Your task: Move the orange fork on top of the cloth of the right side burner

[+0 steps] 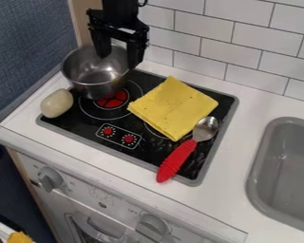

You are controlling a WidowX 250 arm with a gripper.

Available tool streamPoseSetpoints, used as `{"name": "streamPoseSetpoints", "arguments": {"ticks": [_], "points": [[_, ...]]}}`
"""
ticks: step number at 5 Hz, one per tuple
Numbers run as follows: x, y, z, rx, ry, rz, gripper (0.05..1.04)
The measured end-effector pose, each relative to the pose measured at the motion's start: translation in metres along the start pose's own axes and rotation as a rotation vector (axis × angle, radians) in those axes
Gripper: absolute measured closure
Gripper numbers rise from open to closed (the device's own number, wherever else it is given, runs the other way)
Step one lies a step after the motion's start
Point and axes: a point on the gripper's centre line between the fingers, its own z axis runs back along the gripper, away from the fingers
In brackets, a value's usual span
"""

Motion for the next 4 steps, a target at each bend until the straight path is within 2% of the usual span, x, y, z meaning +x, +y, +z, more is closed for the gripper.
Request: {"name": "streamPoseSetpoints", "arguments": {"ticks": [1,2,3,4], "points": [[-0.002,-0.001,-0.012,-0.01,0.032,0.0,0.081],[-0.003,-0.009,-0.015,-0.008,0.06,-0.027,0.081],[-0.002,-0.042,-0.014,-0.02,0.053,-0.122,0.081],[-0.011,-0.08,0.005,-0.017,0.005,-0.205,0.081]]}}
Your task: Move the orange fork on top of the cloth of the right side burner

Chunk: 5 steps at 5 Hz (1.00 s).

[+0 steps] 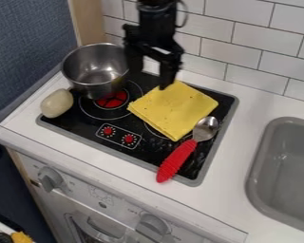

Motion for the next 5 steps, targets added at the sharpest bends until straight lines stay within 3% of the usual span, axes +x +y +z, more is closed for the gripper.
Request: {"name": "streamPoseSetpoints", "arguments": {"ticks": [1,2,3,5], "points": [[-0.013,-0.033,-0.012,-0.009,0.021,-0.042,0.081],[-0.029,-0.046,-0.029,-0.001,0.043,-0.011,0.081],[-0.044,-0.059,-0.044,0.014,0.044,0.004,0.081],[-0.044,-0.09,-0.051,0.019,0.011,-0.037,0.081]]}}
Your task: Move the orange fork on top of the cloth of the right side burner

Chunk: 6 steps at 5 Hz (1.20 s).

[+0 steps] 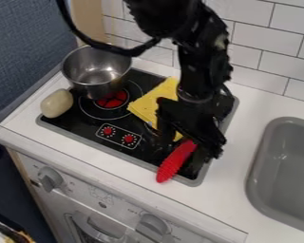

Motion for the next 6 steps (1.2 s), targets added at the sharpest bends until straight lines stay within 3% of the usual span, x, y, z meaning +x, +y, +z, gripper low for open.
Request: {"name": "streamPoseSetpoints", "arguments": {"ticks": [2,3,5,6], "points": [[-0.003,0.004,-0.021,0.014,0.066,0.044,0.082],[-0.001,0.003,-0.023,0.011,0.072,0.047,0.131],[0.0,-0.002,-0.021,-0.012,0.066,0.012,0.673],[-0.002,-0.004,-0.02,-0.021,0.072,-0.006,0.713]]}}
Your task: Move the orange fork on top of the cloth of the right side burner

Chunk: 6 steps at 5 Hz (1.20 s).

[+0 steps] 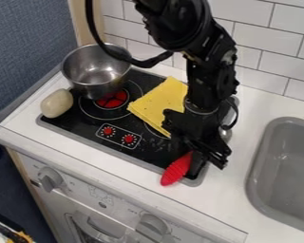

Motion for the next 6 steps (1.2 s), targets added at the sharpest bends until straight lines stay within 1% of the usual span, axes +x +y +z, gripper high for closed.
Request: {"name": "streamPoseSetpoints", "arguments": {"ticks": [1,2,3,4,5,6], "points": [[0.01,-0.003,0.024,-0.027,-0.046,-0.023,0.713],[0.029,0.002,0.047,-0.049,-0.086,-0.035,0.713],[0.044,0.038,0.062,-0.03,-0.128,0.049,0.713],[0.056,0.057,0.054,-0.013,-0.111,0.093,0.713],[0.065,0.089,0.046,0.001,-0.091,0.171,0.713],[0.062,0.096,0.039,0.017,-0.066,0.19,0.713]]}}
